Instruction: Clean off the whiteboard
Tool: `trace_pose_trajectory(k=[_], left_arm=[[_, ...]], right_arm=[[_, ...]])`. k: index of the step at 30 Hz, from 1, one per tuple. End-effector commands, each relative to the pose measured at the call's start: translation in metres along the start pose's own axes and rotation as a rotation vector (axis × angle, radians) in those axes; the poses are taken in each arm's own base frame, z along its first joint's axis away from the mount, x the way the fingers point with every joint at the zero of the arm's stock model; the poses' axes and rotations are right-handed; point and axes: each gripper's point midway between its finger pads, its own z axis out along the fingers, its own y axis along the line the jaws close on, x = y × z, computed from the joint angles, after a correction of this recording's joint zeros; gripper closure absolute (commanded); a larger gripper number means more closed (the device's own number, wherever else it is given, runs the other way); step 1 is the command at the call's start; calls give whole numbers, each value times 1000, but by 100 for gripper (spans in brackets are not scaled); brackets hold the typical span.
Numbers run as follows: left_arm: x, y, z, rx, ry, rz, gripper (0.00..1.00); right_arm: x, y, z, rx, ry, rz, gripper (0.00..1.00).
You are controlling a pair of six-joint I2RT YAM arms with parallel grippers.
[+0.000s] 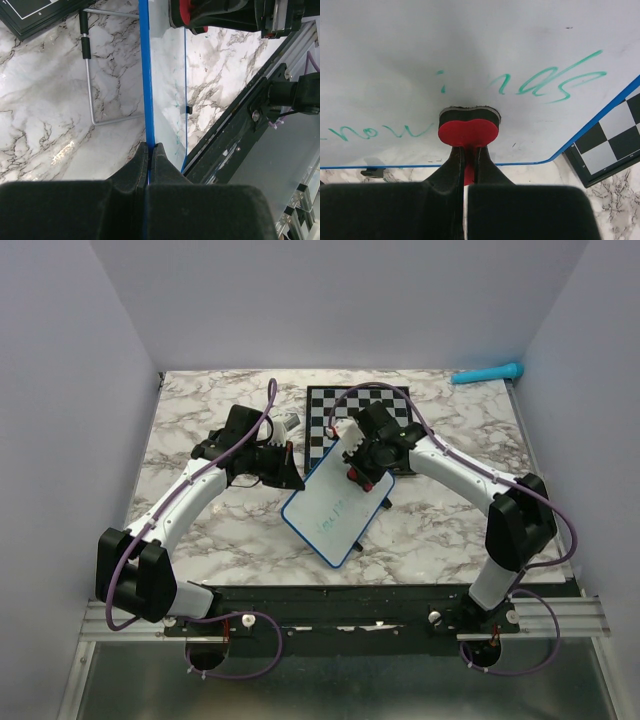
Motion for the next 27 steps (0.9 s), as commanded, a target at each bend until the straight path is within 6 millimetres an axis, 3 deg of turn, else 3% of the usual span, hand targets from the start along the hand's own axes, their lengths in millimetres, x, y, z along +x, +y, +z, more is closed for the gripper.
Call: trace_pose_trajectory(k=[1,2,5,6,9,12,15,16,21,25,27], left_arm=[[-3,-16,-2,62,4,50,100],[-3,-16,-1,63,4,48,100],[-3,-16,-2,62,4,51,100],[-3,-16,-2,61,3,53,100],[-2,-15,-1,58,8,54,100],[-2,-15,-2,57,9,56,100],[-2,-15,-1,56,12,51,100],[-2,-15,-2,58,10,55,100],[-1,-14,-1,57,16,51,100],[-2,-14,0,59,15,52,100],[-3,-14,0,57,17,54,100]], right_arm=[[6,9,3,-44,13,-27,99],[-11,7,-4,-45,-24,-34,99],[-31,5,-8,-59,-46,-33,99],[-49,2,-12,-63,-83,-38,99],[-68,3,-18,-82,-111,-34,99],[-61,8,-13,-113,-83,-19,99],[-38,8,-4,-92,-40,-29,99],[-21,11,4,-96,-9,-33,99],[15,8,9,-64,46,-43,99],[2,-6,0,-31,13,-31,99],[-18,-16,-4,-5,-26,-37,99]])
